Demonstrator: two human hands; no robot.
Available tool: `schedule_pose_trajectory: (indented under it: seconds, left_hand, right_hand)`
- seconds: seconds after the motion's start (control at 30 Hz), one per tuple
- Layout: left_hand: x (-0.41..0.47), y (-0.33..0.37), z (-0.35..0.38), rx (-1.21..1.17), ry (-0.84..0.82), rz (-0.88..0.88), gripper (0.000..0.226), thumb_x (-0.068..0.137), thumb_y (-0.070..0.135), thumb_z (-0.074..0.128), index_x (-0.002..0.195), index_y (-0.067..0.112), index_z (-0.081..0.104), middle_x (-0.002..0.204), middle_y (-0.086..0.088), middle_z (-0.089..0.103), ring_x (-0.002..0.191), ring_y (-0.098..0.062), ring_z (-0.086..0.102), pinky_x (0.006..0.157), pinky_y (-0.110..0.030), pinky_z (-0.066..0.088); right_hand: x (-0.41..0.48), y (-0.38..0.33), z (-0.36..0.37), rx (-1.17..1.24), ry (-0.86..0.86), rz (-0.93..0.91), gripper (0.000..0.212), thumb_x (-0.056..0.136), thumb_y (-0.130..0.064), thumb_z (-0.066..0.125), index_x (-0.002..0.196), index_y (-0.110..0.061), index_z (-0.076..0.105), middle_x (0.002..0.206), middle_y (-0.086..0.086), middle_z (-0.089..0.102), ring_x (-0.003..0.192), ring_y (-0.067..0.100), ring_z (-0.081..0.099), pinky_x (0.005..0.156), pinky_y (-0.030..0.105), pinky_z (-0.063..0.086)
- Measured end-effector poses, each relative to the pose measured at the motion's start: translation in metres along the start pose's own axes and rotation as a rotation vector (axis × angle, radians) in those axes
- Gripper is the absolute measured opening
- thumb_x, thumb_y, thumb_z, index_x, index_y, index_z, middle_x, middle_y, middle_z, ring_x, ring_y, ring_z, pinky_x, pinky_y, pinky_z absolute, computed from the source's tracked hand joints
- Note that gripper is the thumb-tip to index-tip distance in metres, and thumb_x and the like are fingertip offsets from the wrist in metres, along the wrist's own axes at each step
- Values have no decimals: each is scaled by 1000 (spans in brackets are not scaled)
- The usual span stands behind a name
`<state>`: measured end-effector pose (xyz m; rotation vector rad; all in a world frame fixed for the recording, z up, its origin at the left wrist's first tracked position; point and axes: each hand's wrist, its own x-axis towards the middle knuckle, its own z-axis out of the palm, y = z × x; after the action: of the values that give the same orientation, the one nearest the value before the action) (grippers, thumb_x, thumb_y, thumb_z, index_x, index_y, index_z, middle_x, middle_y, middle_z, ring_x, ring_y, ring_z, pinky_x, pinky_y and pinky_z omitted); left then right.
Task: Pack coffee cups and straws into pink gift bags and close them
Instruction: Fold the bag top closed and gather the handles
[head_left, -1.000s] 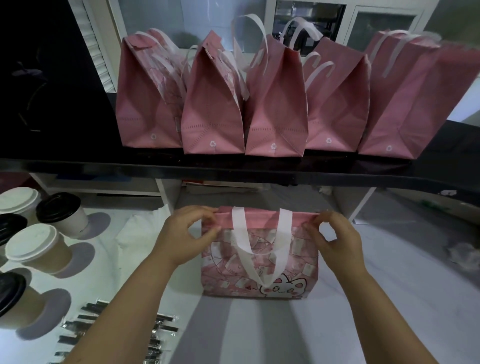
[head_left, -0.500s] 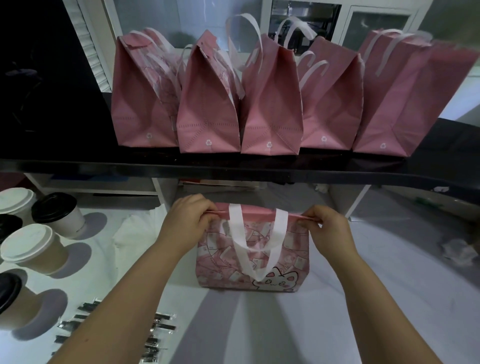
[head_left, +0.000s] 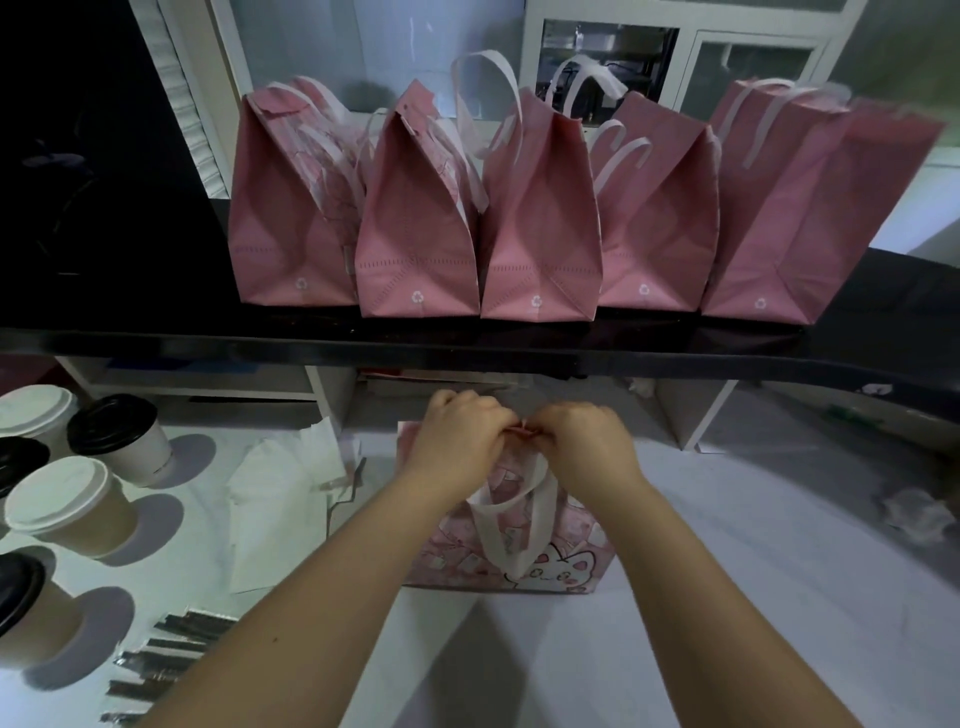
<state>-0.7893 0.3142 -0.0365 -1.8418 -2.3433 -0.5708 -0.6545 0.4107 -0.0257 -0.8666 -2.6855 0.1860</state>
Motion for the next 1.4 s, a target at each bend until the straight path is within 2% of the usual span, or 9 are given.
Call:
schedule_pose_trajectory:
  seconds: [0.2, 0.37, 0.53, 0.63, 0.8, 1.0, 1.2, 1.27, 1.4]
  left_hand:
    - [-10, -3, 5, -27, 157, 42, 11, 87, 17, 63, 88, 20, 74, 80, 4, 68, 84, -22, 61, 93, -37, 27]
    - [-28, -34, -9, -101, 205, 7, 10, 84, 28, 72, 93, 24, 75, 94, 11, 70, 94, -18, 60, 90, -35, 29]
    - [-25, -26, -10, -76, 195, -47, 9, 88, 25, 68, 89, 19, 74, 88, 7, 71, 89, -20, 61, 89, -32, 25]
    - [-29, -38, -14, -168, 194, -20, 18, 85, 35, 70, 94, 21, 76, 92, 8, 73, 89, -13, 61, 92, -32, 31]
    - [-54, -78, -22, -494, 153, -200, 31, 78, 30, 79, 107, 35, 73, 95, 40, 60, 97, 17, 53, 78, 1, 35]
    - [-36, -77, -8, -275, 206, -286, 11, 83, 16, 73, 90, 25, 75, 79, 22, 56, 76, -3, 54, 65, -12, 37]
    - [-30, -60, 2, -605, 395, -413, 37, 86, 21, 72, 120, 30, 62, 114, 16, 57, 95, 5, 55, 82, -6, 39]
    - [-47, -50, 9, -689, 443, -434, 36, 85, 25, 72, 114, 42, 58, 112, 19, 59, 97, 10, 55, 80, -5, 41]
    - [-99, -22, 33, -811, 394, -442, 36, 79, 51, 72, 112, 46, 56, 116, 20, 57, 108, 2, 55, 88, -28, 51]
  right_hand:
    - [-7, 0, 6, 85, 125, -83, 10, 86, -15, 68, 77, -12, 73, 74, 4, 69, 73, 30, 63, 66, 36, 40]
    - [-23, 28, -5, 242, 142, 48, 19, 84, -20, 73, 104, -18, 76, 95, 3, 75, 87, 26, 67, 76, 37, 53]
    - [-14, 24, 1, 186, 131, -3, 8, 86, -12, 67, 88, -9, 74, 82, 7, 71, 78, 31, 64, 69, 39, 50]
    - [-15, 35, -2, 292, 108, 73, 11, 87, -19, 68, 95, -19, 76, 91, -1, 74, 85, 21, 66, 75, 36, 53]
    - [-33, 71, -5, 422, 90, 192, 23, 86, -20, 72, 106, -30, 73, 97, -19, 66, 90, -4, 54, 76, 10, 40]
    - [-30, 61, 9, 452, 196, 303, 25, 87, -8, 66, 81, -32, 69, 75, -26, 61, 73, -4, 58, 60, 14, 42]
    - [-54, 38, 11, 324, 458, 214, 17, 82, -6, 68, 73, -17, 59, 67, -8, 57, 62, 14, 51, 53, 22, 43]
    - [-65, 23, 19, 308, 500, 164, 21, 79, -3, 71, 70, -12, 54, 64, -3, 53, 59, 16, 46, 51, 24, 38]
    - [-77, -10, 40, 486, 462, 145, 19, 80, -3, 69, 73, -13, 55, 68, 0, 55, 63, 13, 46, 55, 25, 40]
